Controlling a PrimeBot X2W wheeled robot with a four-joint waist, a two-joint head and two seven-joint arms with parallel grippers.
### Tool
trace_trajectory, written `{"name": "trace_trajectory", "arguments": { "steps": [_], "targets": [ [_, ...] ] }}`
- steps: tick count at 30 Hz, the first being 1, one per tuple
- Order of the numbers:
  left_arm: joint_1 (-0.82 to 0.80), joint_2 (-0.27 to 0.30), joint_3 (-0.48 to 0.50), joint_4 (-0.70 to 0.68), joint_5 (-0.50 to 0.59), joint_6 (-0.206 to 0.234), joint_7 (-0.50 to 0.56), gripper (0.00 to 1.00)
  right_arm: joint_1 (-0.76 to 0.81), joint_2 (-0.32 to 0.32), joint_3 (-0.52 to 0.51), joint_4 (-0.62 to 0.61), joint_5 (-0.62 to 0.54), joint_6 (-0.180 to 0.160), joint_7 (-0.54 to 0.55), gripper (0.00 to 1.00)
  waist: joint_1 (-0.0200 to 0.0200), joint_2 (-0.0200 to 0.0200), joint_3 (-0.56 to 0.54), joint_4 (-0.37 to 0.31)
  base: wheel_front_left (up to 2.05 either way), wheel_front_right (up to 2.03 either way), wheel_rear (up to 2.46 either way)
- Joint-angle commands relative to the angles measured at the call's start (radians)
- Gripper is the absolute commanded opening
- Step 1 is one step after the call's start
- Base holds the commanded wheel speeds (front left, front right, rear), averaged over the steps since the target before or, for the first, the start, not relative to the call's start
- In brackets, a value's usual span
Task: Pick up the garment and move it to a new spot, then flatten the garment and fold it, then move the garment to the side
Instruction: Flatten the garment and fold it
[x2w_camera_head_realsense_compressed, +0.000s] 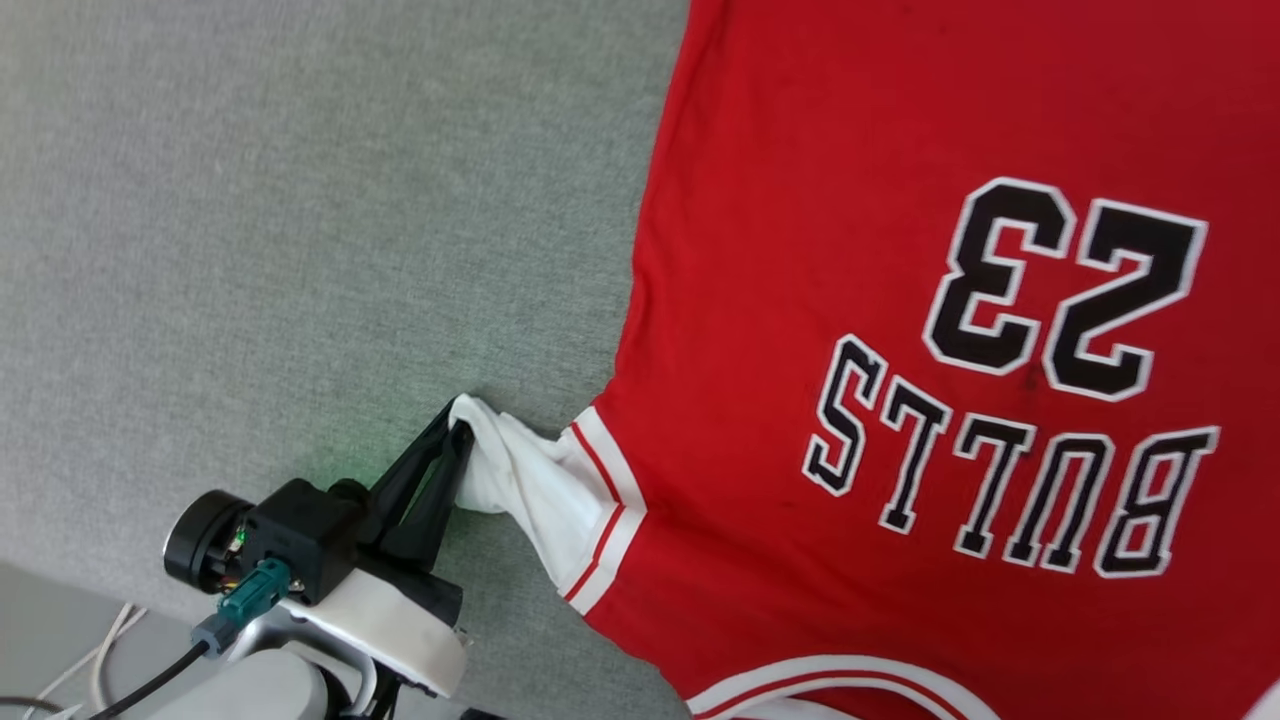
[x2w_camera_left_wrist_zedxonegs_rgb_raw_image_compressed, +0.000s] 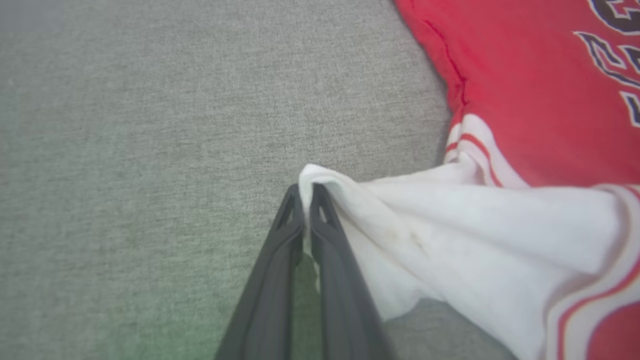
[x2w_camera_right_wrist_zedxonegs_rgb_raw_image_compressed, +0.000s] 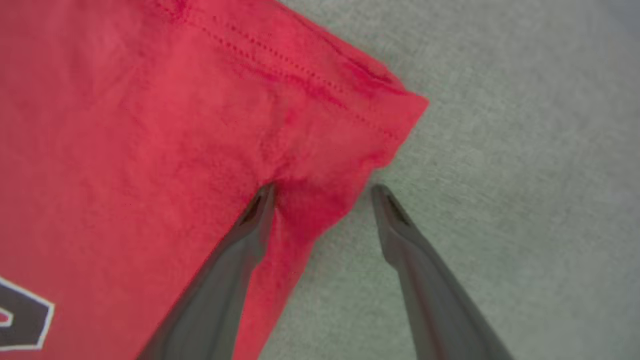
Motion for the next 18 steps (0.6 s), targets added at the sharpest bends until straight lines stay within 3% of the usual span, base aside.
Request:
{"name": "trace_trajectory", "arguments": {
  "steps": [1, 6, 7, 8, 18],
  "targets": [
    [-0.01, -0.006, 0.006, 0.007, 0.003, 0.003, 0.002, 0.0, 0.017, 0.002, 0.008, 0.013, -0.003, -0.001, 0.005, 1.0, -0.0002, 0.0, 0.042, 0.035, 0.0, 0.0, 0.0],
    [-0.016, -0.015, 0.012, 0.023, 0.02, 0.0, 0.004, 0.0, 0.138, 0.017, 0.041, 0.063, 0.003, -0.001, -0.025, 1.0, -0.0002, 0.0, 0.053, 0.039, 0.0, 0.0, 0.0],
    [-0.015, -0.015, 0.009, 0.027, 0.023, -0.001, 0.004, 0.0, 0.152, 0.013, 0.05, 0.064, 0.002, -0.001, -0.033, 0.28, -0.0002, 0.0, 0.05, 0.038, 0.0, 0.0, 0.0],
    [-0.014, -0.016, 0.008, 0.03, 0.024, -0.002, 0.004, 0.0, 0.158, 0.008, 0.051, 0.062, 0.01, -0.001, -0.043, 0.0, -0.0002, 0.0, 0.044, 0.034, 0.0, 0.0, 0.0],
    [0.049, -0.001, 0.029, 0.024, 0.014, 0.022, 0.002, 0.0, 0.078, -0.036, 0.086, -0.023, 0.071, -0.001, -0.171, 0.0, -0.0002, 0.0, -0.11, -0.043, 0.0, 0.0, 0.0]
  ]
}}
